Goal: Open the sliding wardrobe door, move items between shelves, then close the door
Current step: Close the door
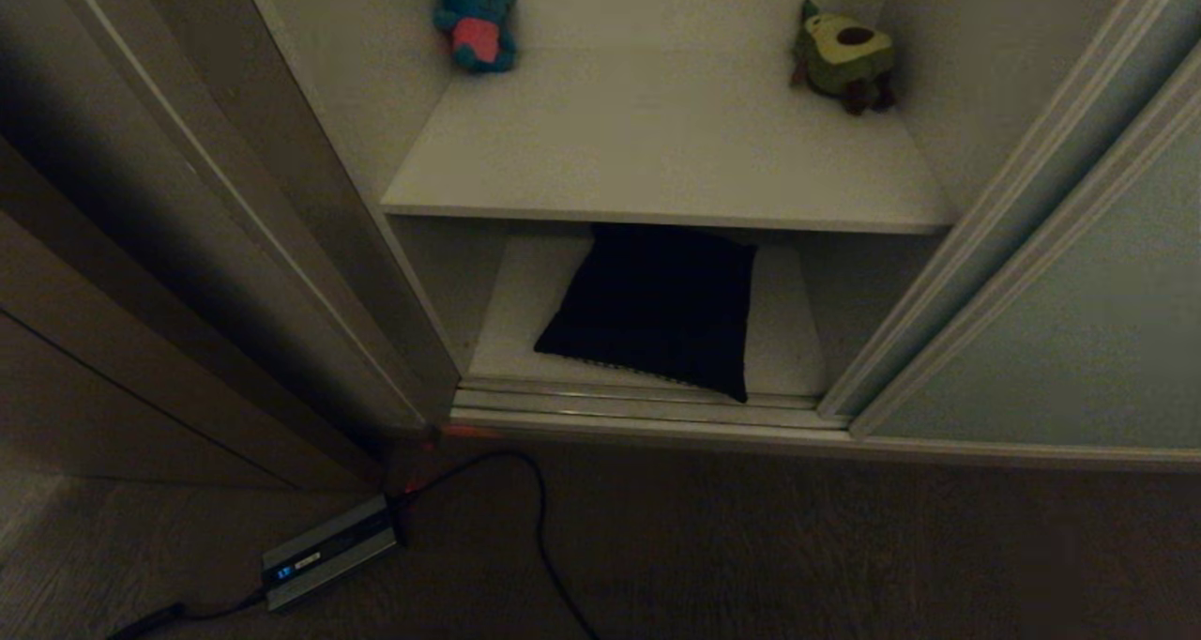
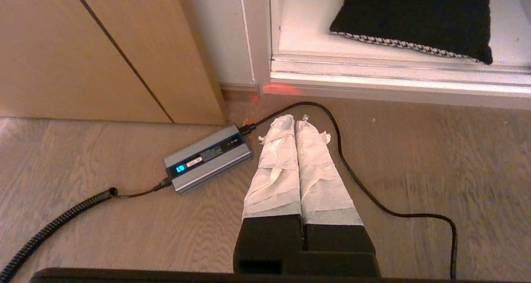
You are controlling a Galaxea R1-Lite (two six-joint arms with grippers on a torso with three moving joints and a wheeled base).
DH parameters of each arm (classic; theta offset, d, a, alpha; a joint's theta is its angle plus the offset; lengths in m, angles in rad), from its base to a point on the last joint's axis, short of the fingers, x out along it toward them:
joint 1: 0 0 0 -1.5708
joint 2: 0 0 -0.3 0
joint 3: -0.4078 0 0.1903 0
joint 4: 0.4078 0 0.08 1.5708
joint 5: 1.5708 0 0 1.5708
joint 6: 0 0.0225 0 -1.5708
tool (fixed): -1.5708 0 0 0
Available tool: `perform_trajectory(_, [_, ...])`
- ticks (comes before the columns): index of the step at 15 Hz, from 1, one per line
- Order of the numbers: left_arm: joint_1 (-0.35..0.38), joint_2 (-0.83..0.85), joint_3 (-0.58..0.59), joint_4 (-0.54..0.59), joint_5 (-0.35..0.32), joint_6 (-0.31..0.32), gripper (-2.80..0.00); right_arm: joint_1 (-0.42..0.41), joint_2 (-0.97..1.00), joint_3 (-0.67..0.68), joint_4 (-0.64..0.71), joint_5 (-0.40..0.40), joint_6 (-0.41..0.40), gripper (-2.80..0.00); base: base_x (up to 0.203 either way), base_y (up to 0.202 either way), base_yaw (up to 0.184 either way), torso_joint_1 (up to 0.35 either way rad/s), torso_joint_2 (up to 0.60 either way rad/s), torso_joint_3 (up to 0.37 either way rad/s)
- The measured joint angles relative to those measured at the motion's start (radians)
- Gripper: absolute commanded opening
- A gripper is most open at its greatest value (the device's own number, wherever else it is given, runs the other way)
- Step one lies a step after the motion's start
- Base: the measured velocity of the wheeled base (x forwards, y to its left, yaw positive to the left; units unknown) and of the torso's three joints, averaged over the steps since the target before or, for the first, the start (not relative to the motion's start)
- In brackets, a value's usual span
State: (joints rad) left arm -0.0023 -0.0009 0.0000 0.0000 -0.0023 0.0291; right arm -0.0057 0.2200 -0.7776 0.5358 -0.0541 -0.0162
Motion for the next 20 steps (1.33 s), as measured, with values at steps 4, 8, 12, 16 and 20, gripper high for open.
perform_trajectory(4, [0.0,0.0,0.0,0.0,0.0,0.0,-2.8,-0.002,0.249,-0.233,0.098,-0.085,0.062,-2.8,0.0,0.0,0.0,0.0,0.0,0.0])
perform_trajectory(8, [0.0,0.0,0.0,0.0,0.001,-0.001,-2.8,-0.024,0.474,-0.418,0.121,-0.068,0.225,-2.8,0.0,0.0,0.0,0.0,0.0,0.0])
perform_trajectory(12, [0.0,0.001,0.0,0.0,0.0,0.0,-2.8,-0.24,0.633,-0.497,0.1,0.213,0.249,-2.8,0.0,0.0,0.0,0.0,0.0,0.0])
perform_trajectory(16, [0.0,0.001,0.0,0.0,0.0,0.0,-2.8,-0.473,0.756,-0.495,-0.048,0.543,0.249,-2.8,0.0,0.0,0.0,0.0,0.0,0.0])
perform_trajectory(20, [0.0,0.001,0.0,0.0,0.001,0.0,-2.8,-0.629,0.87,-0.463,-0.241,0.829,0.256,-2.8,0.0,0.0,0.0,0.0,0.0,0.0])
